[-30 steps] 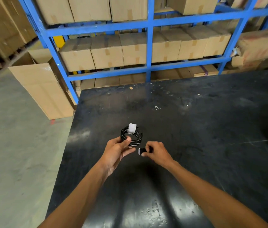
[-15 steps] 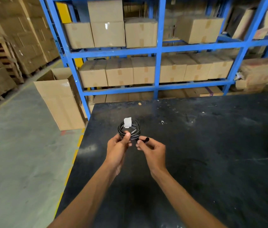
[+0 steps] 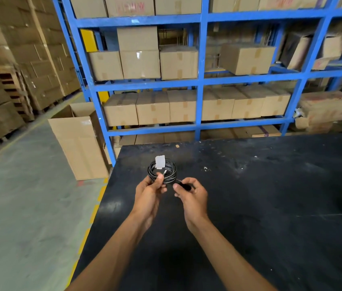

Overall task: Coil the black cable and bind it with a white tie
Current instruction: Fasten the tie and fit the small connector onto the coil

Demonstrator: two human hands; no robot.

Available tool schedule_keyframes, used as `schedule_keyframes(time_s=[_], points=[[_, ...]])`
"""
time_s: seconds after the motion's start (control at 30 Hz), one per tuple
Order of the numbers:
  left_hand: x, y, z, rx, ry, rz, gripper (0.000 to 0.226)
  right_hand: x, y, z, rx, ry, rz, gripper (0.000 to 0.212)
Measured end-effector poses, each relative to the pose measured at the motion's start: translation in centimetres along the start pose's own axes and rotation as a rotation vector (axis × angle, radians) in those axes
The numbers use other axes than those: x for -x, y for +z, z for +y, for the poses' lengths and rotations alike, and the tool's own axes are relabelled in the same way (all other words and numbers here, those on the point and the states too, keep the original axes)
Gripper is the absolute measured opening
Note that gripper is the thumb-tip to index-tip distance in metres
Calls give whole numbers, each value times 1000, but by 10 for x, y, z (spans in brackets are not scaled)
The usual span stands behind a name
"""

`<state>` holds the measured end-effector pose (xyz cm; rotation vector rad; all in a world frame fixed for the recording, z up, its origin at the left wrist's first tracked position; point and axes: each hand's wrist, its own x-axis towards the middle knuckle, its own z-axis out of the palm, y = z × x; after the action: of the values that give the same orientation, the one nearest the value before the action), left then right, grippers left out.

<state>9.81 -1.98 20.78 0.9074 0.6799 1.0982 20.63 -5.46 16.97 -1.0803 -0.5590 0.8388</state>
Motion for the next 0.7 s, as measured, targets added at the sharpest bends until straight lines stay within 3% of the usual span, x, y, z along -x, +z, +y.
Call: schedule_keyframes(time_s=[0.33, 0.57, 0.7], points=[[4, 11, 2, 55, 26, -47, 23, 2, 11, -14, -504, 428, -28, 38], [-1, 13, 6, 16, 1, -55, 18, -6, 5, -28, -367, 344, -112, 42], [-5, 11, 7, 20, 2, -58, 20, -8, 2, -33, -235, 270, -142, 27]])
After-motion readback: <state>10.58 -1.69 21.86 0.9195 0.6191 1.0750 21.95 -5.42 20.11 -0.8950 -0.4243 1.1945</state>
